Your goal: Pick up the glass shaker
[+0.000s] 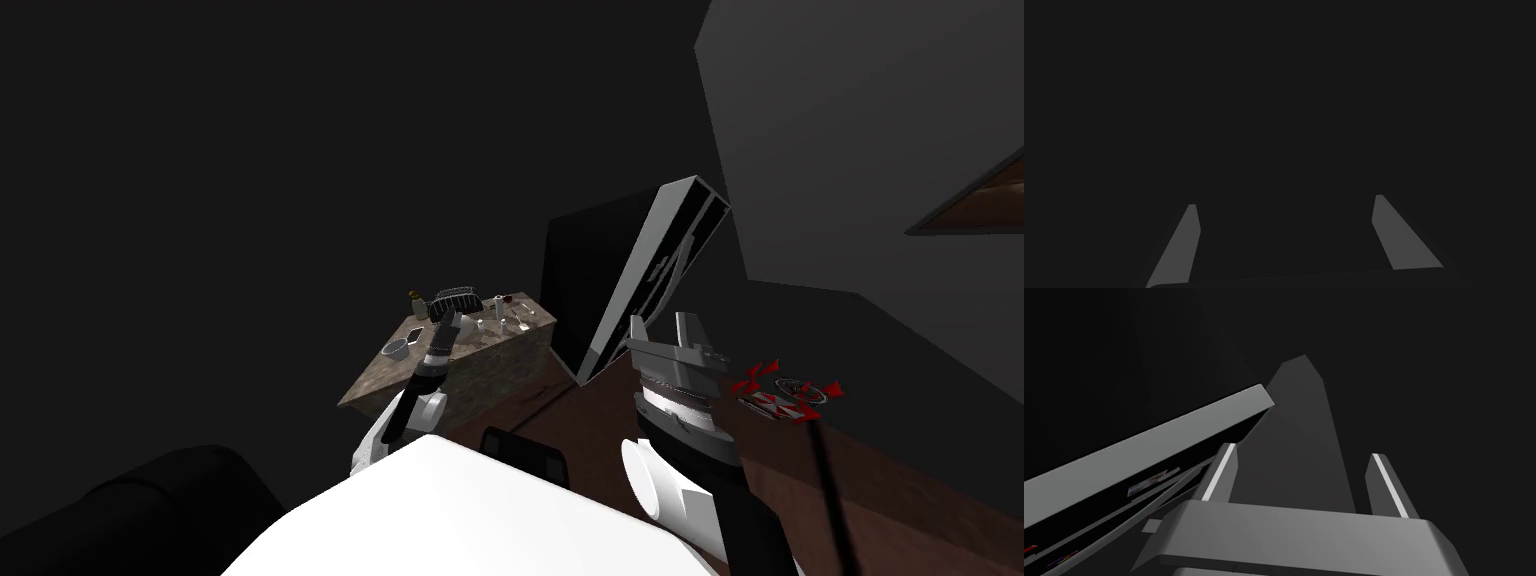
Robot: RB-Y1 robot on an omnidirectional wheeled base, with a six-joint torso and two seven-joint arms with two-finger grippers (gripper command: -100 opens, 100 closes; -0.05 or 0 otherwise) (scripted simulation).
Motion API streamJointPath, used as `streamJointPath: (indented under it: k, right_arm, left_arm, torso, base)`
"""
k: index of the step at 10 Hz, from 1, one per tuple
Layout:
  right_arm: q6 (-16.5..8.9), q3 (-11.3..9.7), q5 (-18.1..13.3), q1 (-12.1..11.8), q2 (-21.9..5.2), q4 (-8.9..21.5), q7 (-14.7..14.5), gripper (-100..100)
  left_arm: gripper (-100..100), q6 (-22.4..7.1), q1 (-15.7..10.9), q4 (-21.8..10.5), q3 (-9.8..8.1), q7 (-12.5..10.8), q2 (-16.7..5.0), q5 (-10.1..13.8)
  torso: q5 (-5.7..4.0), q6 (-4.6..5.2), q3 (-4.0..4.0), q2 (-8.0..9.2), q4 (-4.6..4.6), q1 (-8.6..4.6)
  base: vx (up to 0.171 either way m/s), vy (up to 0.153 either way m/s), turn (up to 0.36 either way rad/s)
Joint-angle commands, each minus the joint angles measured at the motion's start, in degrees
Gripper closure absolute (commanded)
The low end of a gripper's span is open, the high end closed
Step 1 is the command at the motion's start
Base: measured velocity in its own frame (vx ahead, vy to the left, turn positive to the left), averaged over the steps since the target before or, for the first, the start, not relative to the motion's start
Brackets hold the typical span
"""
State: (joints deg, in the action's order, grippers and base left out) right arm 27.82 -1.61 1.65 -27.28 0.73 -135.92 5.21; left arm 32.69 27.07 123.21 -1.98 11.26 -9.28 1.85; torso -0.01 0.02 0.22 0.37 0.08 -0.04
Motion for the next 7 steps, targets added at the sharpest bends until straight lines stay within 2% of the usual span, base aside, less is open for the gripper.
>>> streamJointPath:
  k: [1,7]
  right_arm:
    - [0.0,0.0,0.0,0.0,0.0,0.0,0.0,0]
    - [0.0,0.0,0.0,0.0,0.0,0.0,0.0,0]
  left_arm:
    - [-100,-0.5,-0.9,-2.5,0.32,1.5,-1.4,-1.4]
    - [-100,-3.1,-3.8,-11.4,1.07,6.4,-5.3,-6.6]
  torso:
    - [0.00,0.00,0.00,0.00,0.00,0.00]
    - [-0.01,-0.02,0.01,0.01,0.01,-0.03]
  base:
    - [-0.107,-0.017,-0.142]
    - [-0.107,-0.028,-0.157]
